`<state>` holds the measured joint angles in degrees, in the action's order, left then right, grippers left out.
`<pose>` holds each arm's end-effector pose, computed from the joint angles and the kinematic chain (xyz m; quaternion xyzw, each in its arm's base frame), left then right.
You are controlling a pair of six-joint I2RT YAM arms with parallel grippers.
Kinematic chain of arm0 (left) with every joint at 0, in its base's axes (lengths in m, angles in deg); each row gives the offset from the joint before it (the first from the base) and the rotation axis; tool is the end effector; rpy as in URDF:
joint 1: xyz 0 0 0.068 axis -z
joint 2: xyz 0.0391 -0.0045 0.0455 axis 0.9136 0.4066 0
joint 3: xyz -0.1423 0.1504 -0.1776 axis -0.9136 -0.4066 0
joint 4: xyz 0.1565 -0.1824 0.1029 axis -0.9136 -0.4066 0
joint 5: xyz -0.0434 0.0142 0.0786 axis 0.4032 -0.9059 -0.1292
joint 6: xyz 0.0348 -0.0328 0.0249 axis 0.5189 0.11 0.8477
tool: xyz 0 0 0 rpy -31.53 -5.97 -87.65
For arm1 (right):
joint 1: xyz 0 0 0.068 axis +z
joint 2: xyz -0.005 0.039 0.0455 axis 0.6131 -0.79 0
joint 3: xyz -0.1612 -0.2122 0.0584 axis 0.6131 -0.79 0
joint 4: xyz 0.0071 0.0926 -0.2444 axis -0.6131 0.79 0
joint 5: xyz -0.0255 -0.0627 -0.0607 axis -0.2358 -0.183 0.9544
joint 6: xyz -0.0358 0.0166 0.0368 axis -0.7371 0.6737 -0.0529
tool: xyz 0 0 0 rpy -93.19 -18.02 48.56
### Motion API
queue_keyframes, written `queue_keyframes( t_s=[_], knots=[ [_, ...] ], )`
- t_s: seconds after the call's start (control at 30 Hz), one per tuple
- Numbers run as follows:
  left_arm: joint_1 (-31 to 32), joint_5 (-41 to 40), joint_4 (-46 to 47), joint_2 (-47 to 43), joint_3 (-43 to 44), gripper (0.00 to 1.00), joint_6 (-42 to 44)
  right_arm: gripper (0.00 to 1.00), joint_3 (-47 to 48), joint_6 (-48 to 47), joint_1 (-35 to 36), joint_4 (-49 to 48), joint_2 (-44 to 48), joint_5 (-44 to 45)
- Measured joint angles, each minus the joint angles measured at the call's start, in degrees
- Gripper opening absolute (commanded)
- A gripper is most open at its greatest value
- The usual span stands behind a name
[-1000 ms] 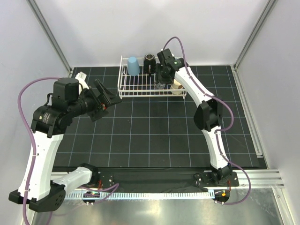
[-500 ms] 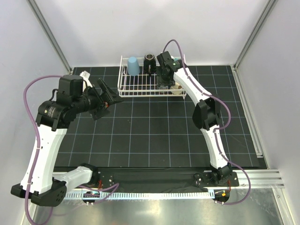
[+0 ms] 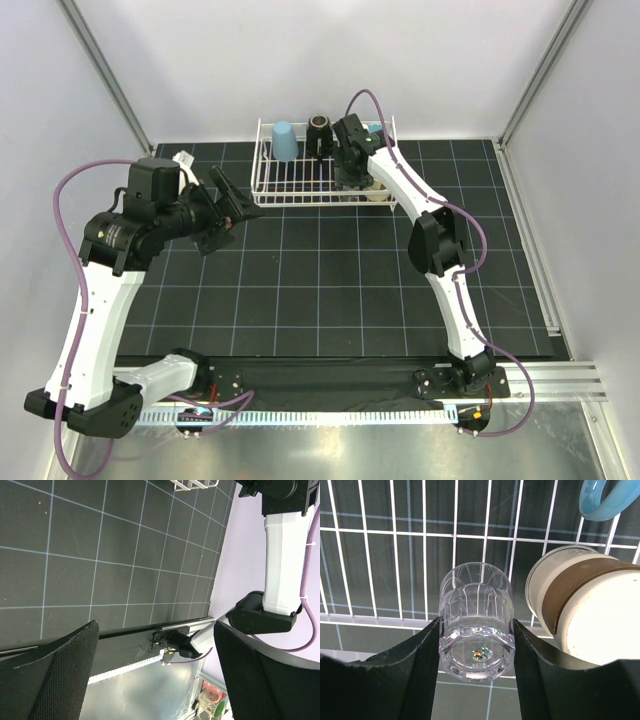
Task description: Load the cups into the dish rack
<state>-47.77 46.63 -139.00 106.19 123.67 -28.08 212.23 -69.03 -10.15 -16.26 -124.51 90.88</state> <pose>0.1650 -0.0643 0.4498 -0.2158 0.8697 -0.3481 0.2754 0.4613 0.2341 0.2520 -0.0377 0.9579 0.0236 0.2835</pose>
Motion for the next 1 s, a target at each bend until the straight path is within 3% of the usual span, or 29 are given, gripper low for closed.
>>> queue_keyframes(
  t_s=[0.27, 0.67, 0.87, 1.0],
  knots=[
    [0.0, 0.0, 0.0, 0.0, 0.0, 0.92, 0.0, 0.28, 0.0, -0.5, 0.0, -0.1, -0.1, 0.2],
    [0.0, 0.2, 0.0, 0.0, -0.3, 0.90, 0.0, 0.74, 1.6, -1.7, 0.0, -1.0, -1.9, 0.4],
    [0.0, 0.6, 0.0, 0.2, -0.6, 0.90, 0.0, 0.84, 1.9, -1.9, 0.0, -1.0, -2.5, 0.5],
    [0.0, 0.9, 0.0, 0.6, -0.7, 0.90, 0.0, 0.85, 3.1, -1.9, 0.0, -0.9, -2.5, 0.5]
  ],
)
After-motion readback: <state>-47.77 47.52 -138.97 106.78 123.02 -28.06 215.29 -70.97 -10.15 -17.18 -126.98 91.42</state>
